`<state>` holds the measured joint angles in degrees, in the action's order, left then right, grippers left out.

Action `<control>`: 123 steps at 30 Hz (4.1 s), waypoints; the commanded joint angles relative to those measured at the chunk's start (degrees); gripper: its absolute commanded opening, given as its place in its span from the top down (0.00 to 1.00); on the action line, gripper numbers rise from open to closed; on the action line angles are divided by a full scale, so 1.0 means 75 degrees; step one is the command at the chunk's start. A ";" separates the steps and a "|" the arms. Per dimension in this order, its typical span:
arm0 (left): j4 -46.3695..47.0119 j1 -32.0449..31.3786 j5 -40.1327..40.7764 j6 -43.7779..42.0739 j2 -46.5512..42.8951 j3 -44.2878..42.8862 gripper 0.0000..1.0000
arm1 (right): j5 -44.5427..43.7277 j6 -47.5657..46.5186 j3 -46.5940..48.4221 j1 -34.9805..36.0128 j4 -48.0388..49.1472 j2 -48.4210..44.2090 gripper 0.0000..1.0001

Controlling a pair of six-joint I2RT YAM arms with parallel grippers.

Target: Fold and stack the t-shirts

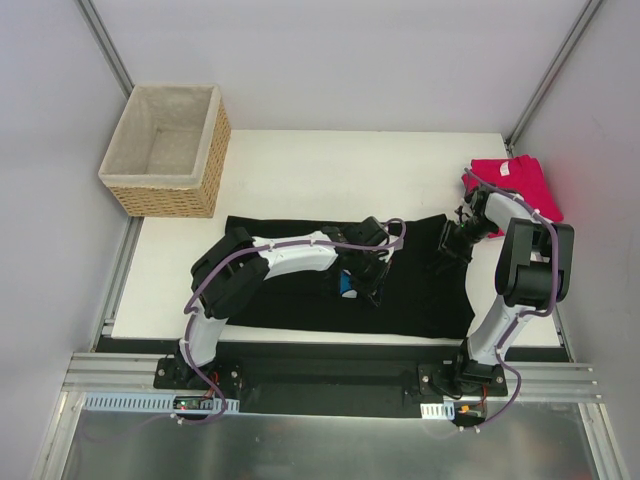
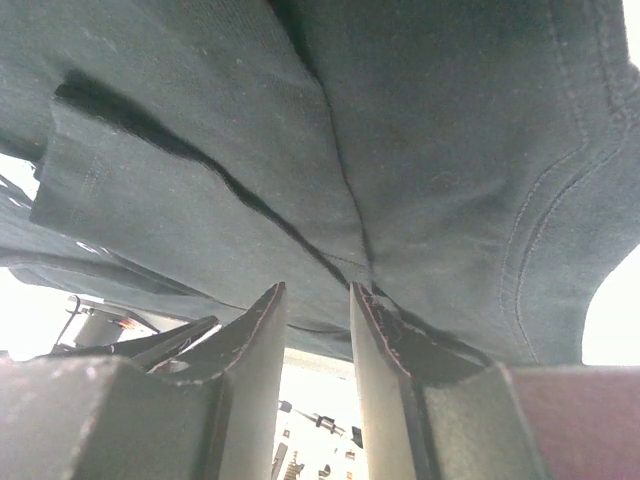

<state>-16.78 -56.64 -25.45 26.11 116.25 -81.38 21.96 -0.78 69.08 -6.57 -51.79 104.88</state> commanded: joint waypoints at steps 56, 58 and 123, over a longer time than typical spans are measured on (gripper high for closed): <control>0.0280 -0.0053 0.0042 -0.0211 0.0485 0.0164 1.00 | -0.0898 -0.0154 -0.0444 0.0219 -0.0360 0.0313 0.73; 0.0268 -0.0053 0.0077 -0.0212 0.0450 0.0210 1.00 | -0.1191 -0.0224 -0.0620 0.0219 -0.0419 0.0231 0.73; 0.0186 0.0040 0.0276 -0.0317 0.0344 0.0422 1.00 | -0.1873 0.0150 0.1231 0.0782 -0.0184 0.1356 0.79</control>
<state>-13.72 -56.55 -26.09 26.09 118.83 -79.79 9.15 0.54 78.83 -1.23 -52.71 114.56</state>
